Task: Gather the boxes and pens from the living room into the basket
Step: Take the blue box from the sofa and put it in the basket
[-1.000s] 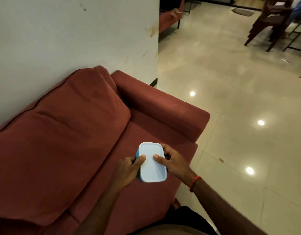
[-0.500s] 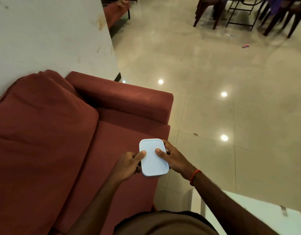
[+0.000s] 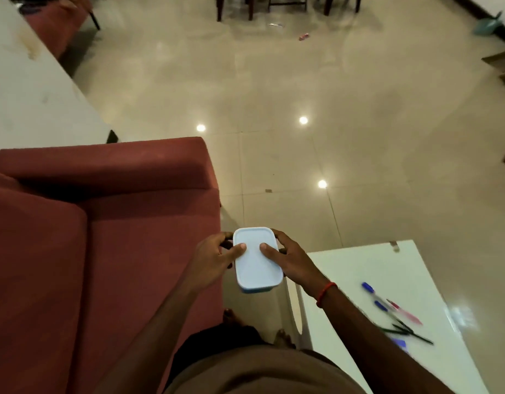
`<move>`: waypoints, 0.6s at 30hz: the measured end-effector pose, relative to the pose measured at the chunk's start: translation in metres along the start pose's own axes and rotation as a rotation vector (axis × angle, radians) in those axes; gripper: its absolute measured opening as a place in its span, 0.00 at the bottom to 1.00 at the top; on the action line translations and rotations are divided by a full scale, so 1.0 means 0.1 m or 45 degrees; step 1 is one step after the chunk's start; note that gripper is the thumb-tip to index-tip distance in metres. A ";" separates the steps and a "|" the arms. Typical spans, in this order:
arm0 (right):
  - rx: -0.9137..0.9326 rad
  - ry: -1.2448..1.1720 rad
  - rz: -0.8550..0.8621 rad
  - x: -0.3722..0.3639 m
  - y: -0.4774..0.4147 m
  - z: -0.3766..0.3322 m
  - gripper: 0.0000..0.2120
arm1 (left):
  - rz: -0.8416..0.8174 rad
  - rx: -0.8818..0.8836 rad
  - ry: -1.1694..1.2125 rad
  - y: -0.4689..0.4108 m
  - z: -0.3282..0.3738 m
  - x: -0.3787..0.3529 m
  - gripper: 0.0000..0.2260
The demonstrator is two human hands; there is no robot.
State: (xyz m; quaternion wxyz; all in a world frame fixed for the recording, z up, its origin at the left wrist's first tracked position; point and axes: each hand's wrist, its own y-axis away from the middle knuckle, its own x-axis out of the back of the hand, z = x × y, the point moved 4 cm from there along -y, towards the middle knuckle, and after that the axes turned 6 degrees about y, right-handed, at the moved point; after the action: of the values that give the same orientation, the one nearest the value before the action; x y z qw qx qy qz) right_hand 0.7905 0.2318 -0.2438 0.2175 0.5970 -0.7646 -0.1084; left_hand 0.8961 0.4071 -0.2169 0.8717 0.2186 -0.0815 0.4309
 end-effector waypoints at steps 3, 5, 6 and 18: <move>-0.035 -0.050 0.111 0.19 0.25 0.17 0.22 | -0.085 -0.060 -0.081 -0.02 0.13 -0.29 0.11; -0.042 -0.068 0.187 0.32 0.38 0.23 0.21 | -0.145 -0.102 -0.117 -0.04 0.22 -0.45 0.11; -0.049 -0.075 0.226 0.38 0.44 0.26 0.20 | -0.180 -0.115 -0.129 -0.06 0.27 -0.52 0.11; -0.184 -0.247 0.681 0.66 1.02 0.53 0.20 | -0.671 -0.289 -0.317 -0.35 0.67 -1.16 0.13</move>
State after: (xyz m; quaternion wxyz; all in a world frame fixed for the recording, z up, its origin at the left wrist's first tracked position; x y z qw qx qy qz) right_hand 0.6647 0.1900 -0.2341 0.2063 0.3440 -0.9023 -0.1581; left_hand 0.8557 0.2747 -0.2063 0.9555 0.1847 -0.1758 0.1483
